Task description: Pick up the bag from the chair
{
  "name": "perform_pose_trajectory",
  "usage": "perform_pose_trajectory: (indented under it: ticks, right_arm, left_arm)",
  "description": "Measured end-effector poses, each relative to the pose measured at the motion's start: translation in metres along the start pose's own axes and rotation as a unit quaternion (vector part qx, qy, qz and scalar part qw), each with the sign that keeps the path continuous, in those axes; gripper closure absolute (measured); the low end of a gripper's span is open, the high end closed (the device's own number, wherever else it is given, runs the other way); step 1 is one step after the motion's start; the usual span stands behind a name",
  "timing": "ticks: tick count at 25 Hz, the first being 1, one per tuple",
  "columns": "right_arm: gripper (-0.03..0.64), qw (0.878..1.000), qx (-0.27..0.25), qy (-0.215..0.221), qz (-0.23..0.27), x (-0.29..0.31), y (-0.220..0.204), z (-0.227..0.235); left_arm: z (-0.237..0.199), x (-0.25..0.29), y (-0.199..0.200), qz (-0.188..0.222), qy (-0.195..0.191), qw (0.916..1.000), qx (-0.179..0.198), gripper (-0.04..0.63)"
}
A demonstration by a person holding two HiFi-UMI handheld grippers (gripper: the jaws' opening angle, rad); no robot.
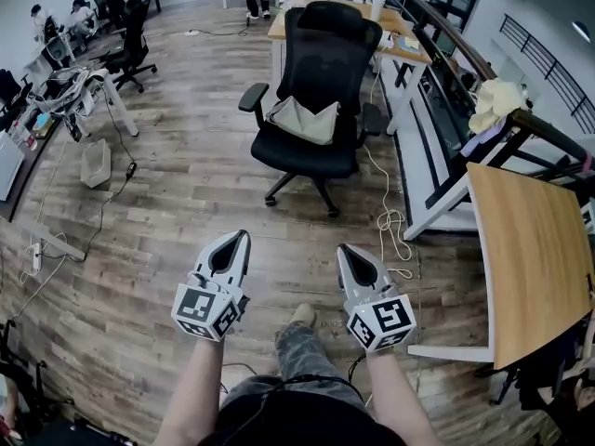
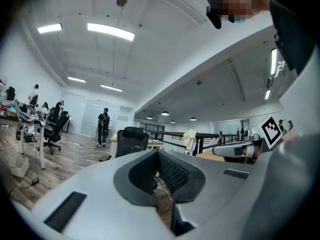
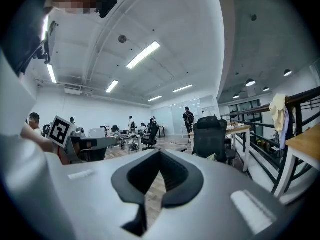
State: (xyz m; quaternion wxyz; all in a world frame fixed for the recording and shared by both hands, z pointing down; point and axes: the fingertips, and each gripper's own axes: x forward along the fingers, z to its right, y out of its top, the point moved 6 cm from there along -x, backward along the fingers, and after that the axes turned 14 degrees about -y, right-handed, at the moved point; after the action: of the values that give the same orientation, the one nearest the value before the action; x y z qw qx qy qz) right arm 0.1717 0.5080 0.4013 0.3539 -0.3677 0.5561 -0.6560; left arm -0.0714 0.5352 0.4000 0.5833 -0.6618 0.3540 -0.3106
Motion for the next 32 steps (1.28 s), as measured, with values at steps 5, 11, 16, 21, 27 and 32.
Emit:
perform_pose_trajectory:
  ticks: [5, 11, 16, 21, 27, 32]
  right_arm:
    - [0.609, 1.0, 0.021, 0.004, 0.001, 0.057, 0.009, 0.025]
    - [0.609, 1.0, 0.023, 0.005, 0.002, 0.118, 0.015, 0.056]
    - [0.609, 1.0, 0.023, 0.006, -0.001, 0.153, 0.015, 0.077]
    - [0.609, 1.0, 0.023, 0.009, -0.002, 0.176, 0.019, 0.085]
    - [0.609, 1.0, 0.025, -0.002, -0.004, 0.205, 0.018, 0.1]
    - [0.609, 0.999, 0.024, -0.029, 0.0, 0.246, 0.025, 0.111]
  left_arm:
    - [-0.032, 0.049, 0.007, -0.005, -0.006, 1.0, -0.001, 0.598]
    - [-0.071, 0.11, 0.011, -0.002, -0.012, 0.9999, 0.005, 0.598]
    - [-0.092, 0.147, 0.011, 0.008, -0.013, 0.9999, 0.002, 0.598]
    - [-0.107, 0.166, 0.009, 0.003, -0.013, 0.9999, -0.006, 0.598]
    - [-0.134, 0.197, -0.003, -0.001, -0.017, 0.9997, -0.019, 0.598]
    - [-0.175, 0.242, 0.001, 0.01, -0.045, 0.9985, -0.031, 0.598]
